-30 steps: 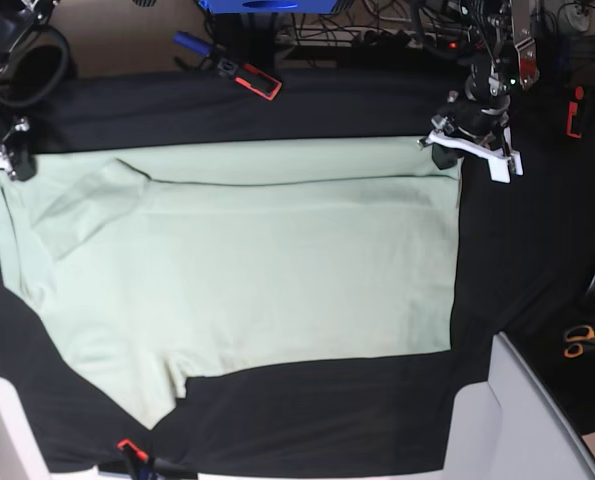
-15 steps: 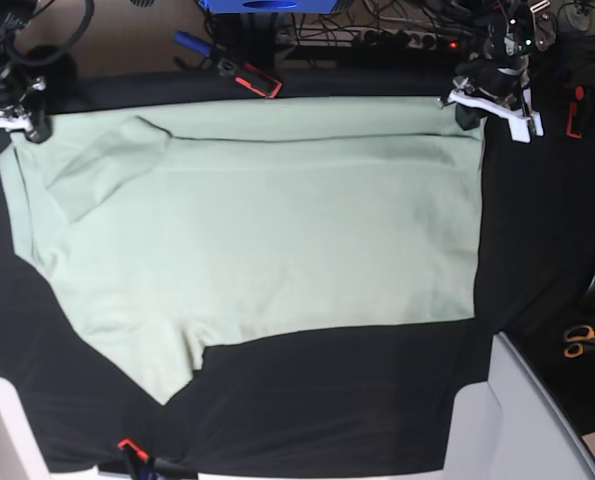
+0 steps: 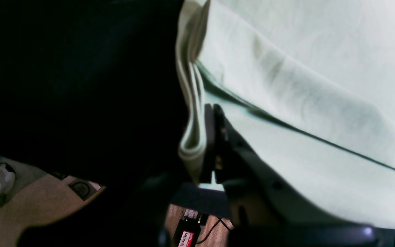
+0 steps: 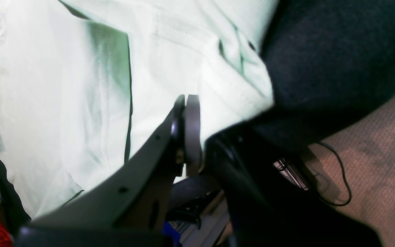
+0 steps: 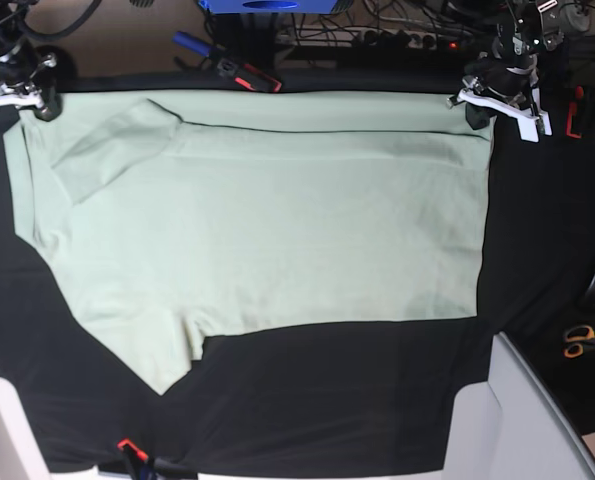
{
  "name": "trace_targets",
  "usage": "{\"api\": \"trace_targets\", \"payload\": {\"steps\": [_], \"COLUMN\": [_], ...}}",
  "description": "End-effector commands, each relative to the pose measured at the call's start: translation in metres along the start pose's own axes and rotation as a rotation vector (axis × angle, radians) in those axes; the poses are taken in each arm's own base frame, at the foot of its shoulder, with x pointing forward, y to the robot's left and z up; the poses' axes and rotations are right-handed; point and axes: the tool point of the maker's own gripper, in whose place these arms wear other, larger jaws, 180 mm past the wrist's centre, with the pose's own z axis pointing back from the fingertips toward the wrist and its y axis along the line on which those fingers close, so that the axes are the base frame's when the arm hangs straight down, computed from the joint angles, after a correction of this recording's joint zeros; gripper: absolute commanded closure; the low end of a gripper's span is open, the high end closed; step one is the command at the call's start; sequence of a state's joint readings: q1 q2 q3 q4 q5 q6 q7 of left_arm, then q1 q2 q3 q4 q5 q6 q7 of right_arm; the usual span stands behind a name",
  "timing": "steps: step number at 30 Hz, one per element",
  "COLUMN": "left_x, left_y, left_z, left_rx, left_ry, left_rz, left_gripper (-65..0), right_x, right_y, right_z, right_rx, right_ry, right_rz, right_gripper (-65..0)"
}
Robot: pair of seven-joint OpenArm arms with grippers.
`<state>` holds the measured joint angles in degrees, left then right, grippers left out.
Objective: Fold the T-shirt properly
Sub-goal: 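Lay the shirt flat and open both grippers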
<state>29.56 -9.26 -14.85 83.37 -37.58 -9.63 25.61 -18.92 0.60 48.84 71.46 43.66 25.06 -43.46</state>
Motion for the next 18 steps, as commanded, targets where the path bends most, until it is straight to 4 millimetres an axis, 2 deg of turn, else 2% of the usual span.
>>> {"api": "trace_targets", "payload": {"steps": [1,8,10,11,13,16,18], "left_x": [0.014,0.014,0.014,0.014,0.013,0.019,0.024], "left_y": [0.005,0.006,0.007,0.009,0.011,0.017,0.021], "left_z": [0.003,0.003,0.003,0.004,0.005,0.005,0.006], "left_rx": [0.013,0.013,0.016,0.021,0.027,0.034,0.039], "left_ry": [-0.042,-0.041,-0.038,-0.038,-0.036,-0.040,-0.042], "left_rz": [-0.013,-0.013,-0.014,-0.012,-0.012,-0.034,-0.051], "left_gripper": [0.0,0.0,0.0,-2.2,-11.1,-30.1,-38.6], "right_x": [0.012,0.011,0.005,0.002,-0.003,-0.004,0.001], "right_y": [0.001,0.001,0.001,0.001,0.004,-0.003,-0.012], "right_z": [0.005,0.005,0.005,0.005,0.005,0.014,0.021], "right_rx": [0.010,0.014,0.012,0.014,0.029,0.035,0.023], "right_ry": [-0.038,-0.034,-0.001,0.014,0.023,-0.003,-0.032], "right_rz": [0.010,0.003,-0.002,-0.004,-0.027,-0.090,-0.114], "right_gripper": [-0.1,-1.2,-4.1,-7.0,-18.6,-37.9,-44.1]}}
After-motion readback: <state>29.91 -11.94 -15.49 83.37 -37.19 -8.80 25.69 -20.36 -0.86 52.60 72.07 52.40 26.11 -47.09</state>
